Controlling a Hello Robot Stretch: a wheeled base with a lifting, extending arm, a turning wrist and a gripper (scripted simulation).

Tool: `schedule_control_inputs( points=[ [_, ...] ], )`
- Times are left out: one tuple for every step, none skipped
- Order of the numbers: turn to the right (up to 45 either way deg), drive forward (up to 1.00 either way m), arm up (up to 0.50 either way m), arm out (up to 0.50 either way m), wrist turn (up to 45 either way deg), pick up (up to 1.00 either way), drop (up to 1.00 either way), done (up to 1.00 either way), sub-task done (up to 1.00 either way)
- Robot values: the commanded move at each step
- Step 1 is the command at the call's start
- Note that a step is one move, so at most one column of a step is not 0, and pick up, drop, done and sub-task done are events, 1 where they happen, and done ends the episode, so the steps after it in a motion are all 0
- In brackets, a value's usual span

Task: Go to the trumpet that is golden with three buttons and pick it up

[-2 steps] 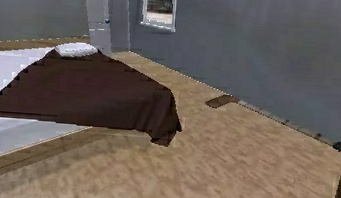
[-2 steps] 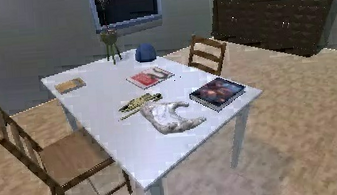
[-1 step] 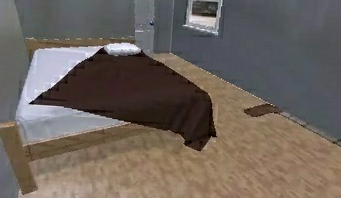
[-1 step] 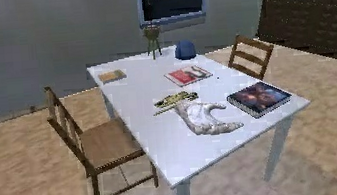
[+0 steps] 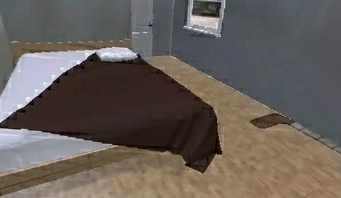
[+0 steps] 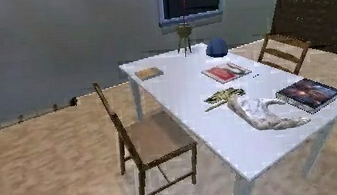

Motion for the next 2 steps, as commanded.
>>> schedule_control_inputs(
  points=[
    [15.0, 0.00, 0.00, 0.00, 0.0, 0.00, 0.00, 0.00, 0.00],
    [45.0, 0.00, 0.00, 0.00, 0.0, 0.00, 0.00, 0.00, 0.00]
  ],
)
